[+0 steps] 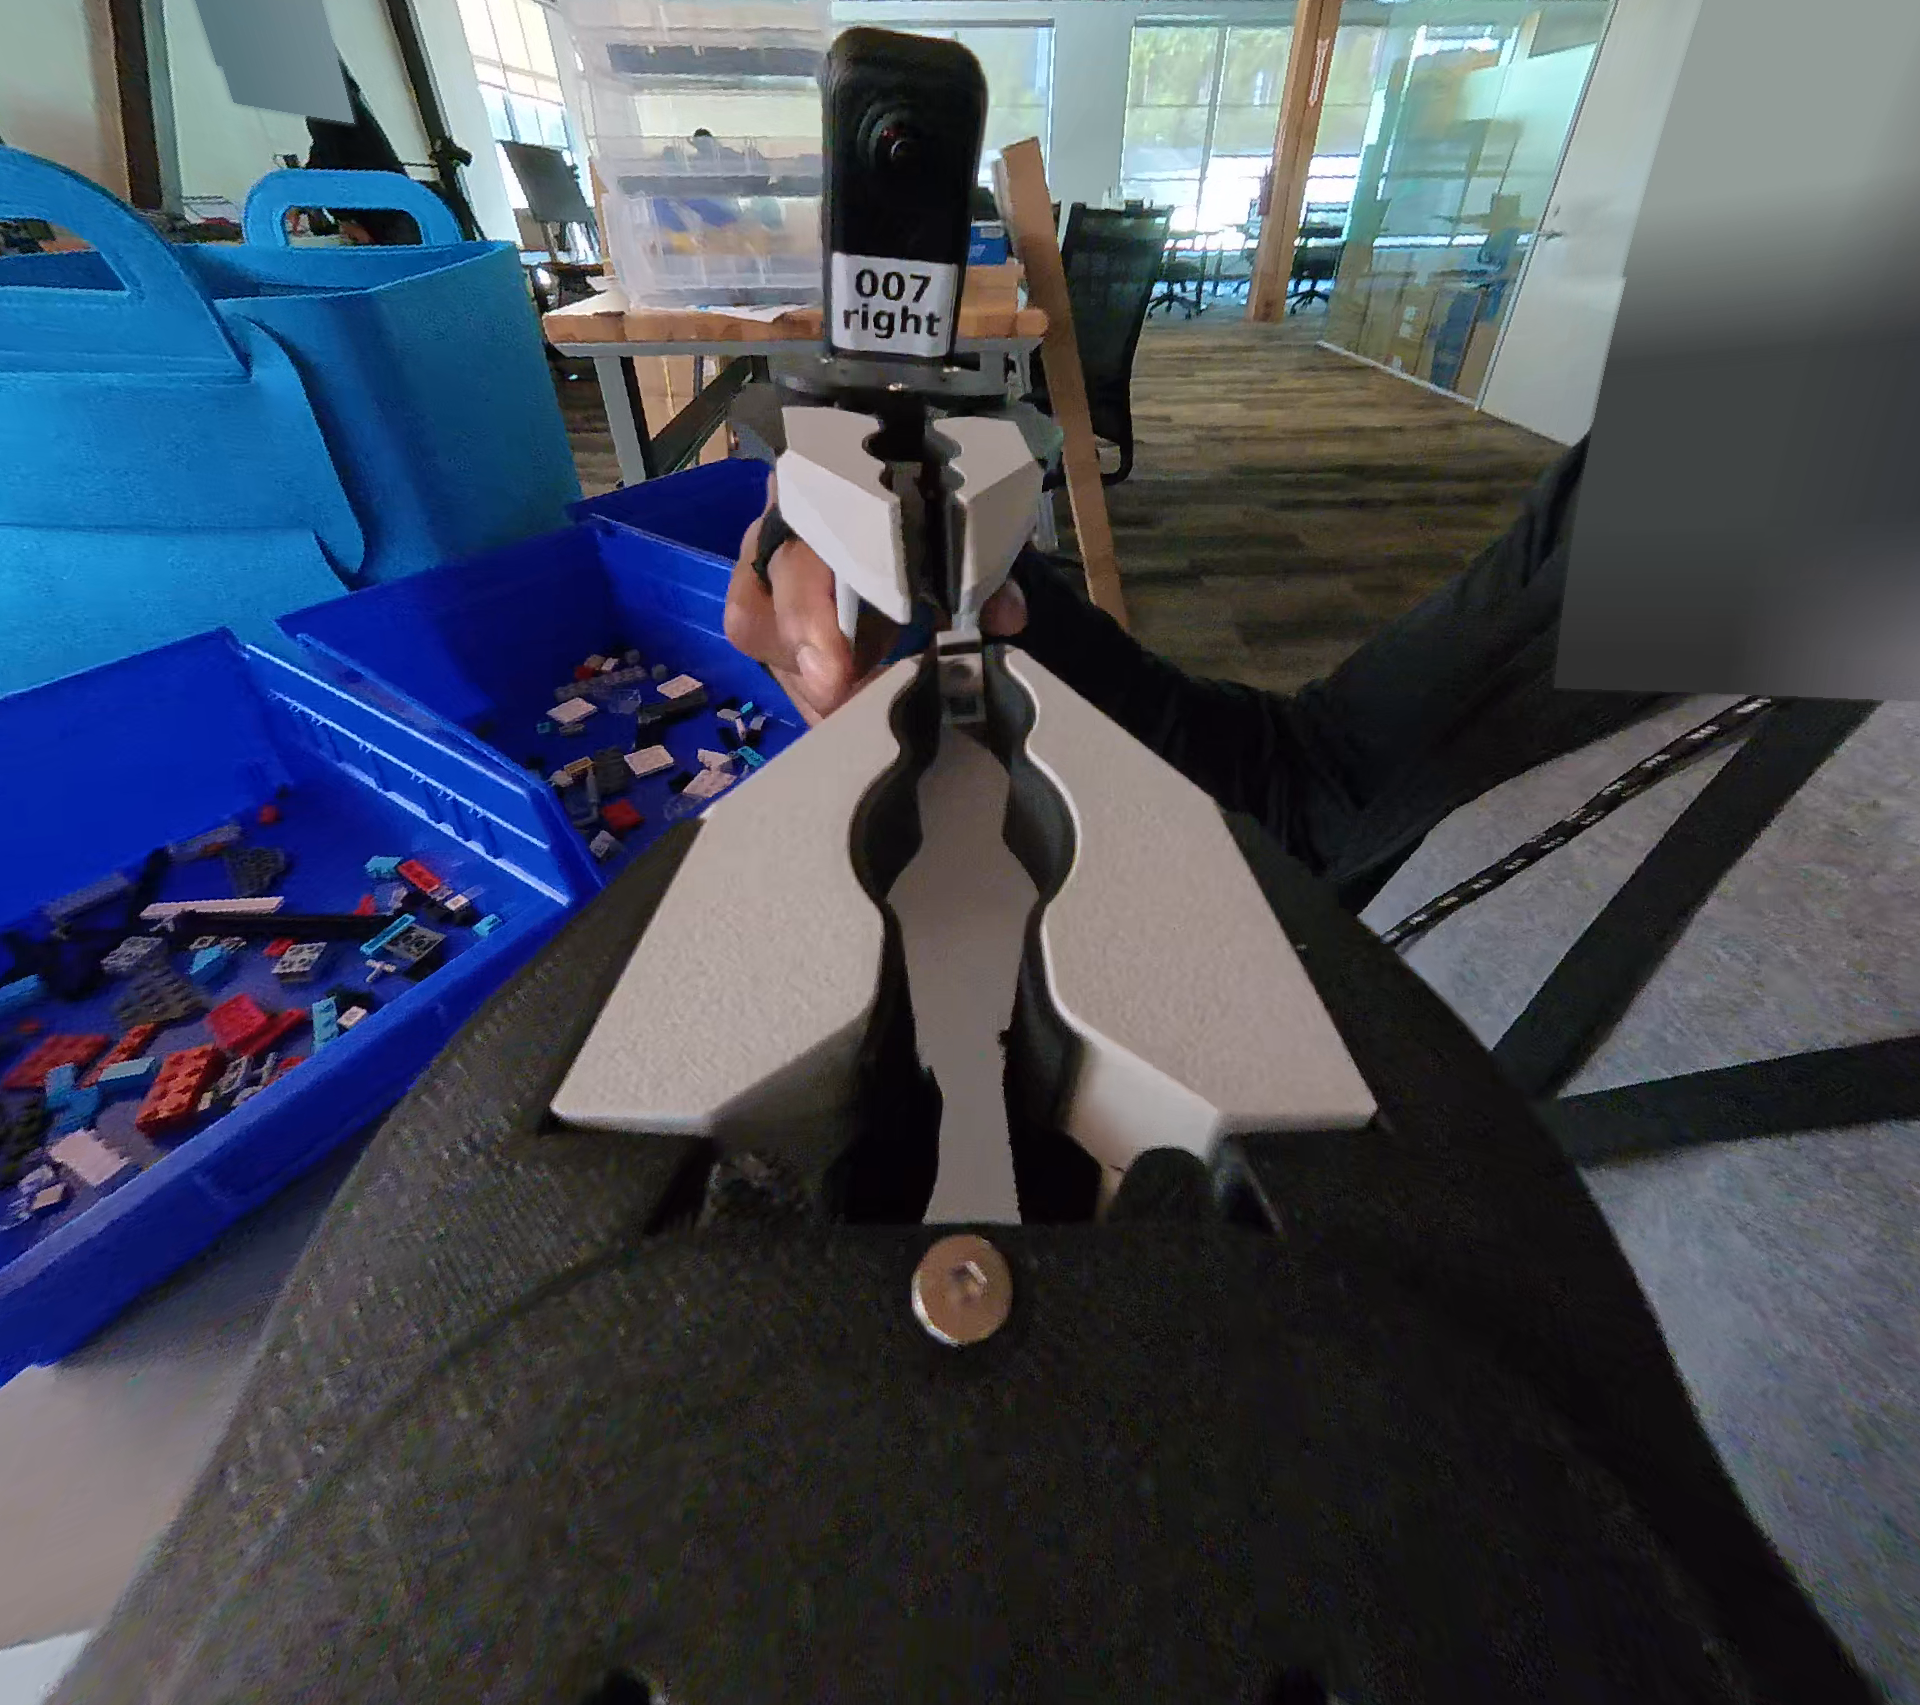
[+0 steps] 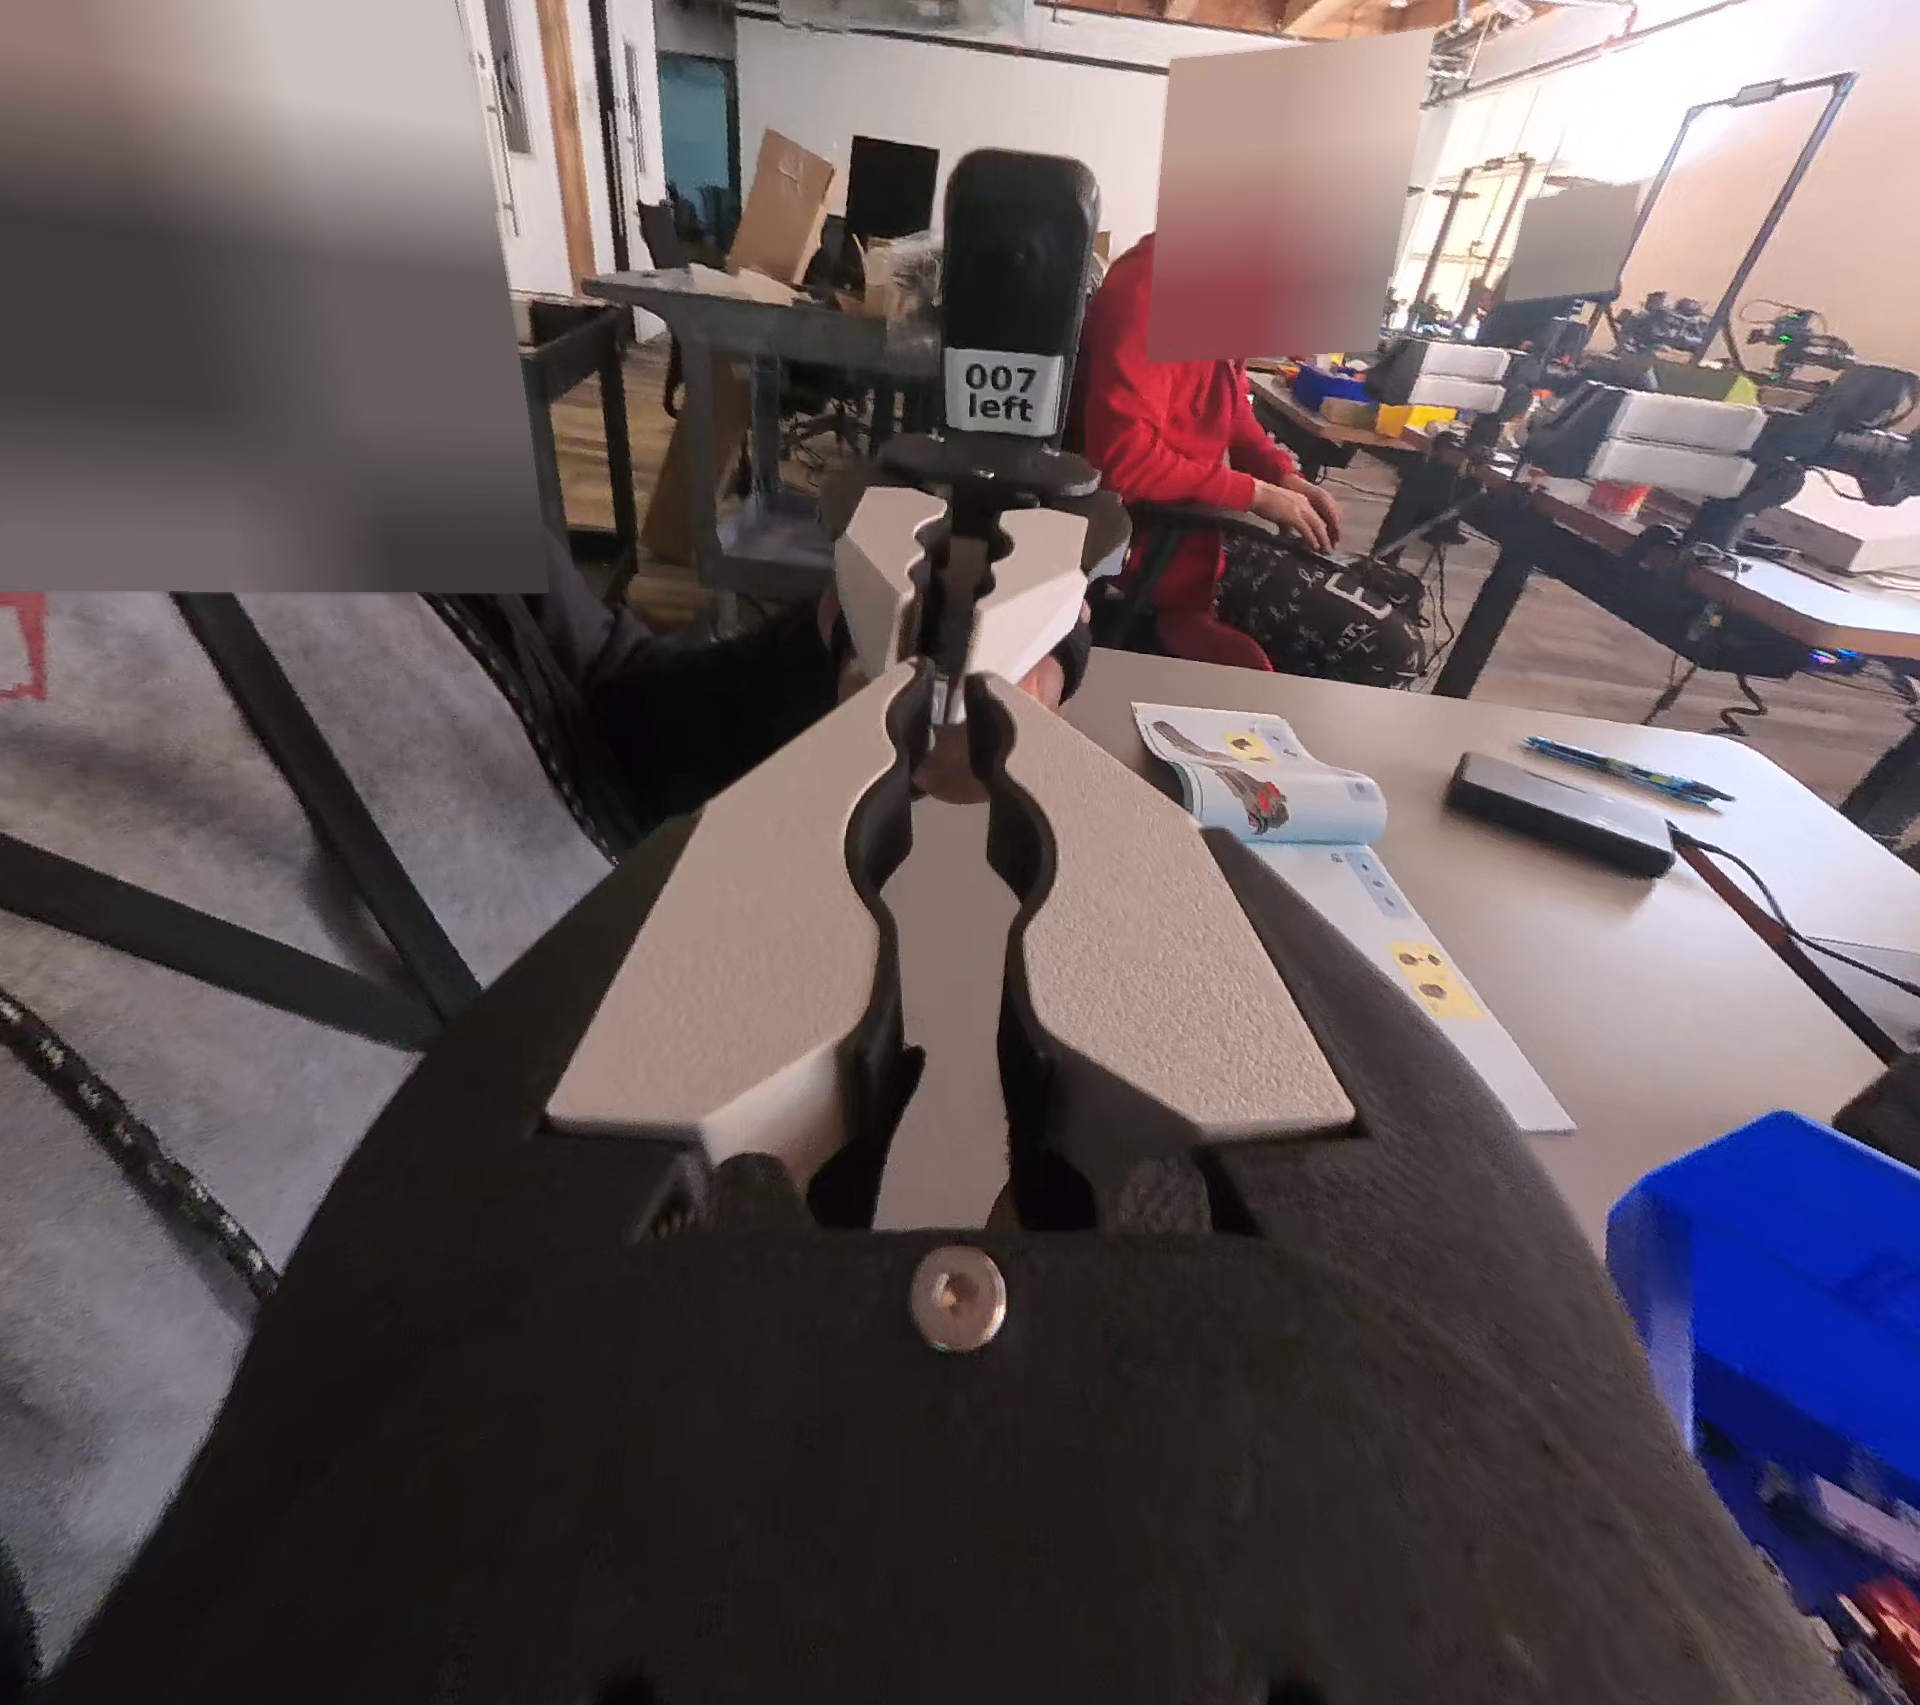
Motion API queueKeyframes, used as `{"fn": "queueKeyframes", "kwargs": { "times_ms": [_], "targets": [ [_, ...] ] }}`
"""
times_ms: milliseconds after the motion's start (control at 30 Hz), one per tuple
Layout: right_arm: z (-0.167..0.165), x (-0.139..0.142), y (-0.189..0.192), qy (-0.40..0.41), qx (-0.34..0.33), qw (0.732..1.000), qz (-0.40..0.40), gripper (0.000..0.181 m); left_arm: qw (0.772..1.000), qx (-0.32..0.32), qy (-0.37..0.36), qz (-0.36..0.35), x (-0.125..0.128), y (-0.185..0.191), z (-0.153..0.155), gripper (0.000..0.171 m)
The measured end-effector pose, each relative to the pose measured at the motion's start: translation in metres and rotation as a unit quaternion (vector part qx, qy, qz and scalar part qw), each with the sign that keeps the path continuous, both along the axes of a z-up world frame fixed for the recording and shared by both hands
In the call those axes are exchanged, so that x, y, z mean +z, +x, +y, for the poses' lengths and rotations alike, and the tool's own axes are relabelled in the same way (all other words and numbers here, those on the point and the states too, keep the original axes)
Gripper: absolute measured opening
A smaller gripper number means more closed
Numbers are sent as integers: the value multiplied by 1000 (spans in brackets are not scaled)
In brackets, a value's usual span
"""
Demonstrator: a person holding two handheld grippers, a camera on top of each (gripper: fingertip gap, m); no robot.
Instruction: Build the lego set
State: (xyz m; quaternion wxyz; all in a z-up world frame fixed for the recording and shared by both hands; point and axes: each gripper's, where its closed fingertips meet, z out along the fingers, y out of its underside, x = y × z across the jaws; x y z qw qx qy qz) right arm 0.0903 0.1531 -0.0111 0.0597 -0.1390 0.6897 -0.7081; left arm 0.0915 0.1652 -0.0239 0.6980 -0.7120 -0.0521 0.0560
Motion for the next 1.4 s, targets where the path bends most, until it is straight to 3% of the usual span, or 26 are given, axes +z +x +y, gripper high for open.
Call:
{"fn": "queueKeyframes", "kwargs": {
  "times_ms": [567, 1400],
  "targets": [
    [-5, -1, 4, 4, 5, 1000, -6, 5, 999, -9, 31, -21, 5, -1, -1, 8],
    [-3, 3, -4, 2, -41, 999, 17, 6, 999, 22, 32, -21, 9, -6, -2, 8]
  ]
}}
